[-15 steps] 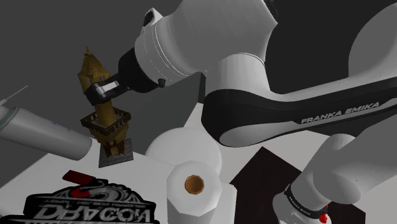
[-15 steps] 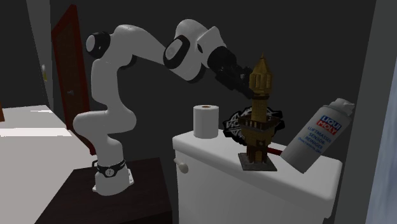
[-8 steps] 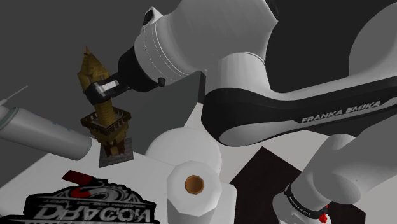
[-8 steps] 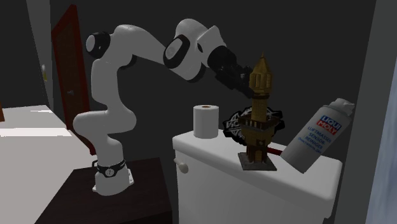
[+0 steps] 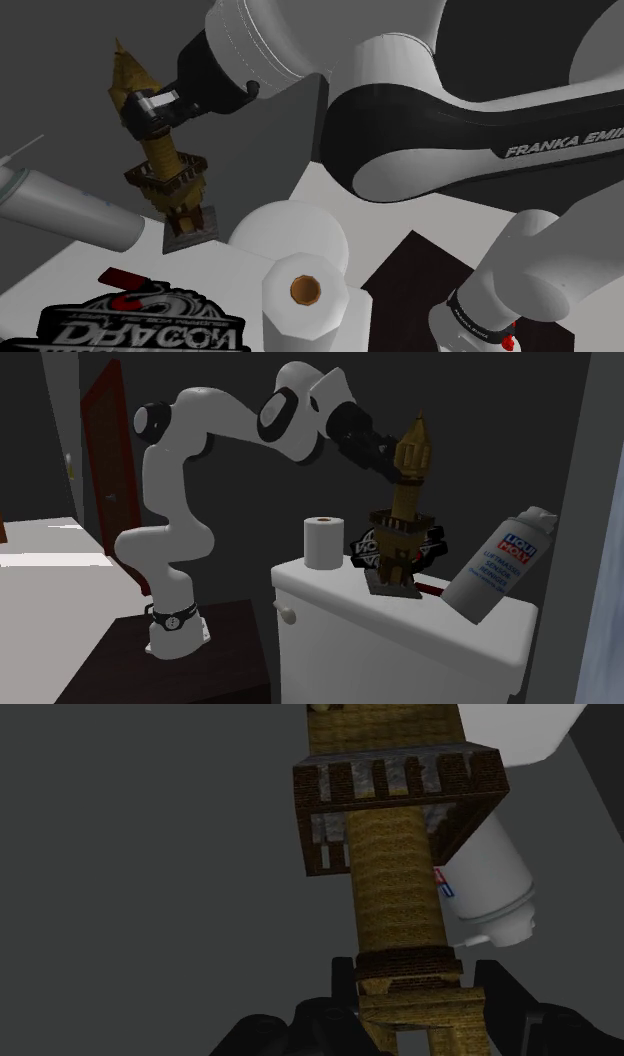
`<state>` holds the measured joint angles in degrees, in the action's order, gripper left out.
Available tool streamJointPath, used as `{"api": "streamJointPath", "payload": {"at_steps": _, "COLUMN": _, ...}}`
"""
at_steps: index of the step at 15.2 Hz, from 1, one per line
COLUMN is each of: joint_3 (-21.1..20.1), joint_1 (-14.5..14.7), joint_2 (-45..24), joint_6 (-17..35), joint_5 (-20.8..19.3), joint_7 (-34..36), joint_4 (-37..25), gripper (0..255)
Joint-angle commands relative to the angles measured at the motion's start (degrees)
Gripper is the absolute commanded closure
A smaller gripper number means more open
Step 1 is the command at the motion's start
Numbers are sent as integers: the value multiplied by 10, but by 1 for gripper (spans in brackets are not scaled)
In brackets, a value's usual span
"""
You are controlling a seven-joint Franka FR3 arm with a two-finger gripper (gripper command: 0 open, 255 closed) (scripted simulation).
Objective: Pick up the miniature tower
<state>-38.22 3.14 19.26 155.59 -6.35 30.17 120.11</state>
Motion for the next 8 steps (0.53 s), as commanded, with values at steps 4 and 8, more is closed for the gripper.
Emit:
{"api": "streamJointPath", "payload": {"at_steps": 4, "joint_3": 9, "joint_1": 5, "joint_2": -2, "joint_6": -38, "joint_5": 8, "joint_7": -14, "joint_4": -39, "gripper": 255}}
{"api": "streamJointPath", "payload": {"at_steps": 8, "joint_3": 12, "joint_1": 6, "joint_2": -4, "joint_6": -54, "joint_5": 11, "joint_7": -19, "joint_4": -56, "gripper": 255}}
